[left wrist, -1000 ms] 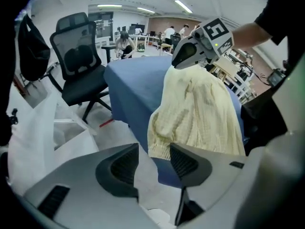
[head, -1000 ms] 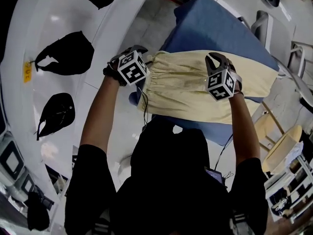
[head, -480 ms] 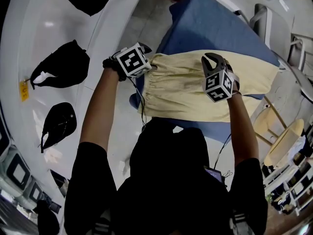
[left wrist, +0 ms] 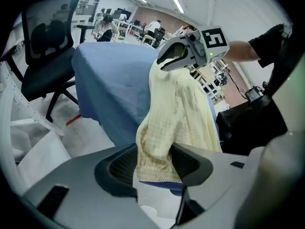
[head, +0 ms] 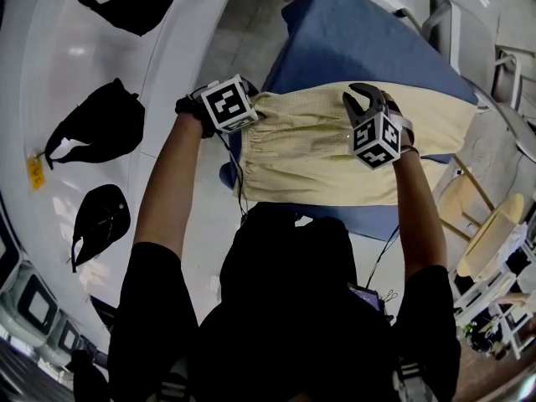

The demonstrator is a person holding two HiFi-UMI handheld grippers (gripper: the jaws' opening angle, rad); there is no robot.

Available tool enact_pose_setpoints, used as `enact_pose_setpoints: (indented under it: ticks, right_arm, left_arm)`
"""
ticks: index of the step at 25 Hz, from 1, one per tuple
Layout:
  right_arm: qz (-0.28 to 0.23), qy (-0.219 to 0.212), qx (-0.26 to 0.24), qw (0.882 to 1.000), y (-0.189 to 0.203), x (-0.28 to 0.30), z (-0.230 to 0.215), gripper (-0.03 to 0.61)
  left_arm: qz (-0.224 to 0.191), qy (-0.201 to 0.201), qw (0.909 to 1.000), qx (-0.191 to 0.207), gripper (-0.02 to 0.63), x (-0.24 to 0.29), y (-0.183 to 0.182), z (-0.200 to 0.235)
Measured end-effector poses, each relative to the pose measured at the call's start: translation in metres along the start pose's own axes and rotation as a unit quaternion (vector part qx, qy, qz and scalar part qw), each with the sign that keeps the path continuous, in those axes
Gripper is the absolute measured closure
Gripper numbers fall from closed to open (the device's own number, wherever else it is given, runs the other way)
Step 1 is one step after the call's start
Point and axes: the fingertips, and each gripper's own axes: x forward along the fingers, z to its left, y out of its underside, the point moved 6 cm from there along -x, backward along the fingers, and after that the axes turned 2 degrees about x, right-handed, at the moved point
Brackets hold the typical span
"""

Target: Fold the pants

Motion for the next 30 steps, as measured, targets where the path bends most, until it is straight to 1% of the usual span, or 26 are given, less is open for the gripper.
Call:
enact_pose_setpoints:
  ticks: [1,2,5,6,8,10,15,16,18,19,20,21,23,25,27,30]
  right_arm:
    - [0.005,-0.013,-0.008,1.000,0.003,0.001,-0.002,0.478]
    - [0.012,-0.025,-0.017,0.999,0.006,0.002,-0.005,0.454]
    - [0.045,-0.034,-0.041,0.998,0.023,0.006,-0.024,0.446]
    - [0.059,-0.034,-0.047,0.997,0.030,0.007,-0.032,0.446]
    - [0.087,-0.034,-0.055,0.994,0.046,0.010,-0.045,0.446]
    - [0.105,-0.038,-0.060,0.992,0.057,0.012,-0.051,0.446]
    - [0.107,-0.060,-0.070,0.990,0.060,0.013,-0.052,0.450]
    - [0.109,-0.072,-0.069,0.989,0.061,0.013,-0.051,0.458]
    - [0.113,-0.095,-0.060,0.987,0.064,0.013,-0.048,0.513]
    - [0.114,-0.097,-0.060,0.987,0.065,0.012,-0.046,0.520]
    - [0.113,-0.087,-0.067,0.987,0.065,0.011,-0.045,0.535]
    - [0.108,-0.070,-0.081,0.988,0.065,0.009,-0.043,0.568]
    - [0.086,-0.027,-0.109,0.990,0.066,0.000,-0.037,0.568]
    - [0.059,0.010,-0.119,0.991,0.068,-0.014,-0.033,0.568]
    - [0.037,0.037,-0.122,0.991,0.072,-0.031,-0.026,0.568]
    - [0.007,0.079,-0.125,0.989,0.077,-0.058,-0.014,0.568]
  left_arm:
    - [0.000,0.001,1.0000,0.002,0.388,0.000,-0.001,-0.002]
    - [0.000,0.001,1.0000,0.003,0.399,0.000,-0.001,-0.004]
    - [-0.001,-0.012,0.9999,0.012,0.471,-0.003,-0.002,-0.009]
    - [-0.001,-0.019,0.9997,0.014,0.512,-0.003,-0.001,-0.011]
    - [0.001,-0.030,0.9994,0.016,0.531,-0.004,0.001,-0.012]
    - [-0.005,-0.041,0.9990,0.018,0.539,-0.003,0.002,-0.014]
    - [-0.007,-0.081,0.9966,0.012,0.558,-0.007,-0.002,-0.023]
    - [-0.005,-0.092,0.9957,0.010,0.560,-0.007,-0.002,-0.026]
    - [-0.001,-0.118,0.9930,0.008,0.560,-0.008,-0.003,-0.031]
    - [0.001,-0.133,0.9911,0.007,0.560,-0.008,-0.003,-0.033]
    - [0.003,-0.148,0.9890,0.005,0.561,-0.009,-0.004,-0.035]
    - [0.004,-0.163,0.9866,0.003,0.563,-0.009,-0.004,-0.038]
    - [0.008,-0.195,0.9809,0.001,0.565,-0.011,-0.005,-0.047]
    - [0.011,-0.225,0.9744,0.001,0.566,-0.015,-0.007,-0.056]
    - [0.010,-0.252,0.9677,0.002,0.568,-0.018,-0.010,-0.067]
    - [0.005,-0.303,0.9529,0.008,0.568,-0.024,-0.013,-0.085]
